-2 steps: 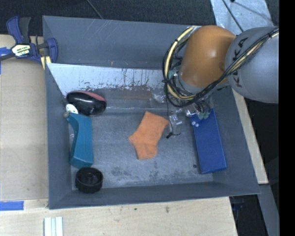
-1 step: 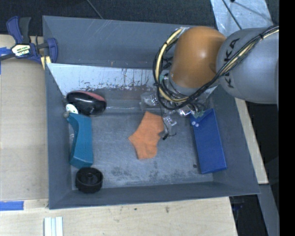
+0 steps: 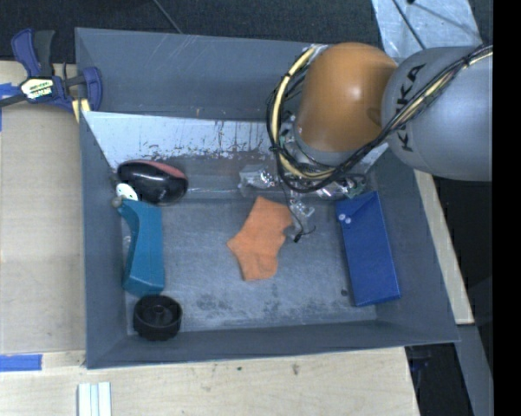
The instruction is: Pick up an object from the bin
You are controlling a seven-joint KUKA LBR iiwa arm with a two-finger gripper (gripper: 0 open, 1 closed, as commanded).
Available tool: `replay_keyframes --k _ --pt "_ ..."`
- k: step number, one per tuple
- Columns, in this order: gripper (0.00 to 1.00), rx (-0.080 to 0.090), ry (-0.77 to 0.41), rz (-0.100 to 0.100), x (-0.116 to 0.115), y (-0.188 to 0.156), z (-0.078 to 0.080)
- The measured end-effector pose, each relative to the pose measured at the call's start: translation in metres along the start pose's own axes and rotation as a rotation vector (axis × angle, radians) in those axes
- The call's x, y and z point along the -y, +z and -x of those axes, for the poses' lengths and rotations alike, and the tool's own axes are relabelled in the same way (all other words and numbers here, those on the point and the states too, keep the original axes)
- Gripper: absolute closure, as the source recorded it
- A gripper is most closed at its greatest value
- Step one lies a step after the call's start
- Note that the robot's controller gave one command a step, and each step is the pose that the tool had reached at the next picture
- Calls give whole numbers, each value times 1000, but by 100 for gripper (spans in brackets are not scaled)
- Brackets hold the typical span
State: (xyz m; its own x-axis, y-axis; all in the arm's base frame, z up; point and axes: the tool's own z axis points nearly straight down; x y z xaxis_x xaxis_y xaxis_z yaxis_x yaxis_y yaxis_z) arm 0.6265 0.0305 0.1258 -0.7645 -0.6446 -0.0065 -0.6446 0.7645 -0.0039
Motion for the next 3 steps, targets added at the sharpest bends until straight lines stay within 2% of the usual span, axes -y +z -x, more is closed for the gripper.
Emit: replay_keyframes --k 1,2,3 --pt "0 -6 -206 6 -9 59 5" --pt "100 1 -381 2 -5 55 4" --pt "100 1 -381 2 -5 54 4"
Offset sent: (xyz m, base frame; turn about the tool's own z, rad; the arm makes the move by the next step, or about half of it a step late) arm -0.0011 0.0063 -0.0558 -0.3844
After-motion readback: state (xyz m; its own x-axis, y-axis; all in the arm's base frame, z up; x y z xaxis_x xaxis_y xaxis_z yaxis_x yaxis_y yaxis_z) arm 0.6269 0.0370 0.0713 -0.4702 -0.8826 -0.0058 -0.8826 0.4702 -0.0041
